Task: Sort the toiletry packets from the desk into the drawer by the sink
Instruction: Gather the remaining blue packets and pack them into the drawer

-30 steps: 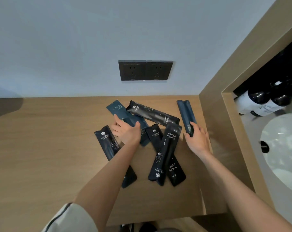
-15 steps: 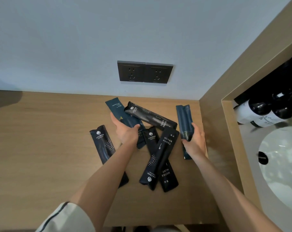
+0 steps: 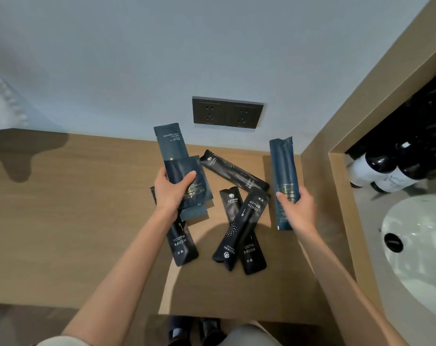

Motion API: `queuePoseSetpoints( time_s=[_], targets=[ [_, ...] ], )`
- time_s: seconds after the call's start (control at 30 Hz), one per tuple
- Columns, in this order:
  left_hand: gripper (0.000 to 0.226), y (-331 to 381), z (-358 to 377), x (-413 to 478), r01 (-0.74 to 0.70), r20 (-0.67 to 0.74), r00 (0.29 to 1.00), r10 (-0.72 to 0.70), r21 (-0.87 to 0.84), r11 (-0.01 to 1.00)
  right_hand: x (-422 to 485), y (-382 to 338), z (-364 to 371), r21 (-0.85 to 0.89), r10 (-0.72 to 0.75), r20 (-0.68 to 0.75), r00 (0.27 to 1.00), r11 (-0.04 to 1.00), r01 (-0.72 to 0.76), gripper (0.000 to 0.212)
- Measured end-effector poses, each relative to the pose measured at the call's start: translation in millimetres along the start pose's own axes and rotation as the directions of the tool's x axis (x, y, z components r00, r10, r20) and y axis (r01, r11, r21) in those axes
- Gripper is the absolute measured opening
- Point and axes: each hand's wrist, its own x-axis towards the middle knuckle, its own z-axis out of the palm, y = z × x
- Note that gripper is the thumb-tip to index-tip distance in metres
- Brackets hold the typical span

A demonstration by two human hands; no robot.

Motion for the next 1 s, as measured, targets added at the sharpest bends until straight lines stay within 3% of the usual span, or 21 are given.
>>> queuePoseSetpoints(
  time_s=[0.07, 0.17, 0.3, 0.47, 0.63, 0.77, 0.9, 1.0],
  targets=[
    [0.053, 8, -12, -18, -0.019, 0.054, 0.998, 0.020, -0.031, 0.999, -24, -18, -10, 0.131, -0.066, 0.082, 0.994, 0.990, 0.055, 0.019],
    [0.055, 19, -23, -52, -0.064, 0.124, 0.990, 0.072, -0.069, 0.996, -68, -47, -20, 0.331, -0.092, 0.271, 0.958, 0.944, -0.003, 0.022],
    [0.057, 25, -32, -96, -0.109, 0.182, 0.975, 0.127, -0.108, 0.988, -127, -68, -14, 0.433, -0.133, 0.394, 0.909, 0.900, -0.056, 0.016],
    [0.049, 17, -52, -136, -0.179, 0.201, 0.959, 0.198, -0.109, 0.978, -180, -70, -7, 0.489, -0.110, 0.299, 0.948, 0.870, -0.054, 0.027],
    [0.052, 2, -84, -167, -0.257, 0.318, 0.911, 0.263, -0.064, 0.964, -239, -53, -9, 0.451, -0.067, 0.237, 0.969, 0.891, -0.049, 0.037],
    [0.053, -8, -102, -194, -0.295, 0.451, 0.844, 0.290, -0.061, 0.954, -283, -40, -14, 0.488, -0.004, 0.156, 0.988, 0.870, -0.073, 0.034],
    [0.038, -13, -102, -215, -0.264, 0.580, 0.778, 0.244, -0.052, 0.963, -315, -28, -36, 0.513, 0.061, 0.045, 0.997, 0.855, -0.075, 0.033],
    [0.041, -11, -94, -232, -0.263, 0.691, 0.691, 0.213, -0.034, 0.964, -332, -17, -63, 0.498, 0.095, -0.060, 0.994, 0.866, -0.053, 0.034]
  ],
)
